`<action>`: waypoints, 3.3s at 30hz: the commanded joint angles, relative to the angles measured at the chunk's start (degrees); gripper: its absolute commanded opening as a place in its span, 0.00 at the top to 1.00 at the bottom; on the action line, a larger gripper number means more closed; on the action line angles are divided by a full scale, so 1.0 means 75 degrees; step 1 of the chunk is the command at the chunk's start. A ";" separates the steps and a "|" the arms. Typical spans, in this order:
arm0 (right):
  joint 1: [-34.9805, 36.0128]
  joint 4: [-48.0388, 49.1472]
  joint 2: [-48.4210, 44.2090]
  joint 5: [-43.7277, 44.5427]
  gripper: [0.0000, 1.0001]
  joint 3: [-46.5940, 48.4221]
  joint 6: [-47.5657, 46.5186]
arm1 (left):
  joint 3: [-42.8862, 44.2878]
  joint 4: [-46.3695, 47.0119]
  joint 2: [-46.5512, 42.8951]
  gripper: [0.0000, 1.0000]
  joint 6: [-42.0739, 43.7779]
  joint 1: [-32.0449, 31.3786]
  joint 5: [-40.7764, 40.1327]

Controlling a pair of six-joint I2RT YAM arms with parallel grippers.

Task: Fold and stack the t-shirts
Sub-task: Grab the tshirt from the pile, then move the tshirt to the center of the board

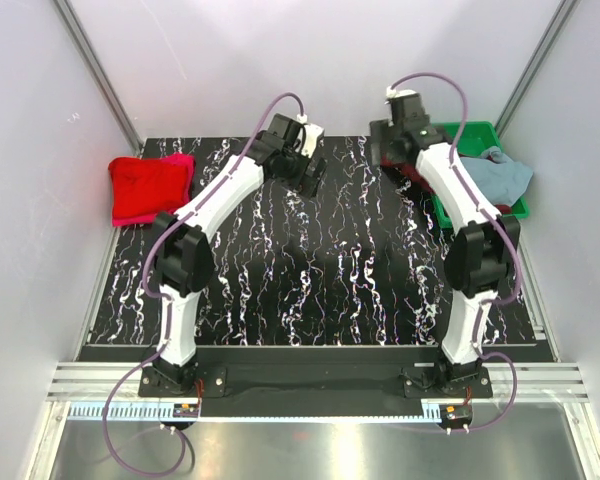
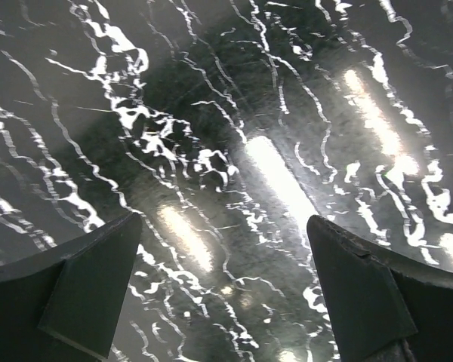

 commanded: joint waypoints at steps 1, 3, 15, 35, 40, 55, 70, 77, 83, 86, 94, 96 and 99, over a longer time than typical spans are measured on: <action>-0.0931 -0.0276 0.1099 -0.1617 0.05 0.1094 0.0409 | -0.0099 0.0177 -0.0508 0.01 0.0515 0.0019 -0.1047; -0.1027 -0.0334 0.1591 -0.1845 0.07 0.1648 0.0280 | -0.0323 0.0165 -0.0567 0.01 0.0550 0.0031 -0.1222; -0.1426 0.0052 0.2381 -0.0099 0.09 0.2670 -0.0400 | -0.0805 0.0388 -0.0334 0.01 0.0961 0.0042 -0.2547; -0.2024 -0.0241 0.3822 -0.1071 0.18 0.3302 -0.0974 | -0.0324 0.0435 -0.0099 0.07 0.0984 0.0019 -0.2443; -0.2024 -0.0287 0.3975 -0.1410 0.48 0.3584 -0.1009 | -0.0219 0.0388 -0.0040 0.09 0.0902 0.0007 -0.2314; -0.1848 -0.0276 0.1644 -0.1927 1.00 0.3783 -0.0752 | 0.0109 0.0576 -0.0099 0.07 0.0937 0.0112 -0.2876; -0.1204 -0.0170 0.0401 -0.3930 1.00 0.4343 -0.0284 | 0.1152 0.0821 -0.0263 0.01 0.0433 0.1190 -0.3427; -0.0408 0.0005 0.0190 -0.5827 1.00 0.4803 0.0196 | 0.1246 0.0869 -0.0427 0.01 0.0246 0.1800 -0.3685; 0.0342 0.0345 0.0541 -0.7702 1.00 0.4920 0.1250 | 0.0988 0.0962 -0.0462 0.01 0.0152 0.1976 -0.4083; 0.0344 0.0556 0.0495 -0.8278 1.00 0.4172 0.1966 | 0.0977 0.0997 -0.0474 0.01 0.0187 0.1976 -0.4154; -0.0265 0.1015 0.0423 -0.7847 0.94 -0.0012 0.1196 | 0.0789 0.0939 -0.0579 0.01 0.0222 0.1976 -0.4072; -0.0359 0.0420 0.0892 -0.7507 0.49 -0.0410 0.0472 | 0.0742 0.0904 -0.0614 0.01 0.0246 0.1976 -0.4025; -0.0652 0.0405 0.0928 -0.7318 0.27 -0.1020 0.0117 | 0.0695 0.0857 -0.0650 0.01 0.0316 0.1976 -0.3920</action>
